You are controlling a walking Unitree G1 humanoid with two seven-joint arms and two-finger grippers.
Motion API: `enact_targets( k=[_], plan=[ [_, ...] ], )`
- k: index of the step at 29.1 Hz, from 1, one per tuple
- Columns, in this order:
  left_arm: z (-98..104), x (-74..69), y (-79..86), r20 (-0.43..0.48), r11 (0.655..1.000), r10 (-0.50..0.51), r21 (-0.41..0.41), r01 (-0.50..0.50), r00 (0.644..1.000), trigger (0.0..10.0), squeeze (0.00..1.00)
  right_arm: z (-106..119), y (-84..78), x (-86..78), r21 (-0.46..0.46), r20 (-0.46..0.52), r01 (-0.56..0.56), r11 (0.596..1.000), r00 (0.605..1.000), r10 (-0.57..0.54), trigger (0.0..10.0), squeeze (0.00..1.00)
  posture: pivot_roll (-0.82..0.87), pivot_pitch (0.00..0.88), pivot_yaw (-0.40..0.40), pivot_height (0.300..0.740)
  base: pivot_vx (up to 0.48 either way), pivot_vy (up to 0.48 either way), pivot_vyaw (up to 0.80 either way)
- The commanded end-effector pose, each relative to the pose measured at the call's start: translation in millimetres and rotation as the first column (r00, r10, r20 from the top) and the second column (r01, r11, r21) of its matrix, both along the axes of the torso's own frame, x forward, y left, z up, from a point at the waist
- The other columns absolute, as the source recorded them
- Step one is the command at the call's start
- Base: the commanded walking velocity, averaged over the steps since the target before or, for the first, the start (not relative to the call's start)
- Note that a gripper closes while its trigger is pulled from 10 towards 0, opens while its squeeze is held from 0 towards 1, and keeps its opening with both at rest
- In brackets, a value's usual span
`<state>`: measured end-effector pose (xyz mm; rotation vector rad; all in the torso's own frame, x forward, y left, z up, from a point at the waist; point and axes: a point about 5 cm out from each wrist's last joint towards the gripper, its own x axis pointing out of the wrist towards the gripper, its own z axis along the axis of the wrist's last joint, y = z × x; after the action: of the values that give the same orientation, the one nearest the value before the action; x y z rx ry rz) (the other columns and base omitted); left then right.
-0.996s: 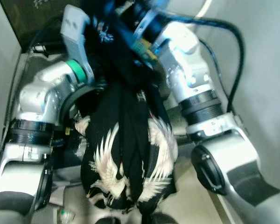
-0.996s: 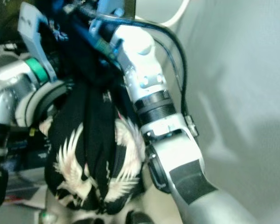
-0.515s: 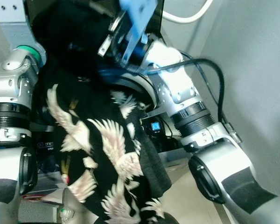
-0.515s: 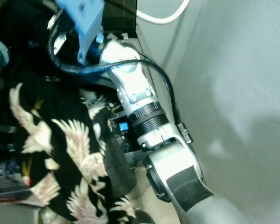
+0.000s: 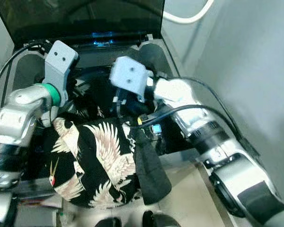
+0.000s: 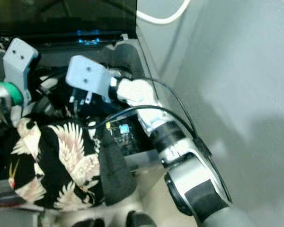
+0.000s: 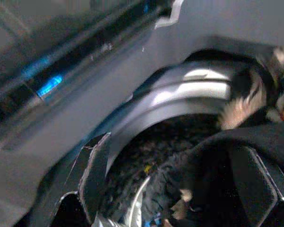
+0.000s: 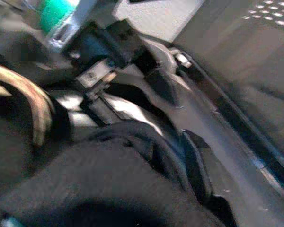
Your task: Clothes washing
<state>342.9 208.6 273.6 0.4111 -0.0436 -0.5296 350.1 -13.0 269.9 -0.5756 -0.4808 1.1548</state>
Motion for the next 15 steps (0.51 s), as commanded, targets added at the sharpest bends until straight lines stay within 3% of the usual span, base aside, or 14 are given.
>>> enact_targets(
  k=[1,2,5,6,7,10,15],
  plan=[
    [-1,-4.3,-3.5,0.012,1.000,-0.022,0.005,0.022,1.000,10.0,0.81,5,-0.7,-9.4,0.038,-0.045,-0.099,0.994,0.994,0.100,10.0,1.00,0.07,0.084,0.030,0.740,0.000,0.000,0.00],
    [3,-8.3,-5.2,0.037,0.999,-0.045,0.005,0.045,0.998,10.0,0.00,9,-7.7,-19.6,0.083,-0.111,-0.196,0.977,0.973,0.205,10.0,1.00,0.08,0.084,0.028,0.740,0.000,0.000,0.00],
    [7,-13.2,-7.2,0.050,0.997,-0.072,0.005,0.072,0.996,10.0,0.00,15,-15.6,-28.6,0.137,-0.141,-0.268,0.954,0.948,0.287,10.0,1.00,0.08,0.083,0.027,0.740,0.000,0.000,0.00],
    [12,-19.3,-9.6,0.069,0.993,-0.115,0.005,0.115,0.991,10.0,0.00,24,-25.0,-37.5,0.213,-0.164,-0.332,0.919,0.915,0.368,10.0,0.00,0.07,0.085,0.028,0.740,0.000,0.000,0.00],
    [12,-19.3,-9.6,0.069,0.993,-0.115,0.005,0.115,0.991,10.0,0.00,24,-25.0,-37.5,0.213,-0.164,-0.332,0.919,0.915,0.368,10.0,0.00,0.07,0.085,0.028,0.740,0.000,0.000,0.00],
    [20,-38.3,-14.9,0.080,0.967,-0.253,0.021,0.252,0.964,10.0,0.00,41,-46.6,-58.7,0.337,-0.177,-0.428,0.839,0.846,0.503,10.0,0.00,0.07,0.087,0.029,0.740,0.000,0.000,0.00],
    [15,-56.8,-18.7,0.035,0.930,-0.364,0.058,0.362,0.931,10.0,0.00,37,-51.8,-64.4,0.315,-0.182,-0.417,0.853,0.855,0.485,10.0,0.00,0.07,0.094,0.031,0.740,0.000,0.000,0.00]
  ],
)
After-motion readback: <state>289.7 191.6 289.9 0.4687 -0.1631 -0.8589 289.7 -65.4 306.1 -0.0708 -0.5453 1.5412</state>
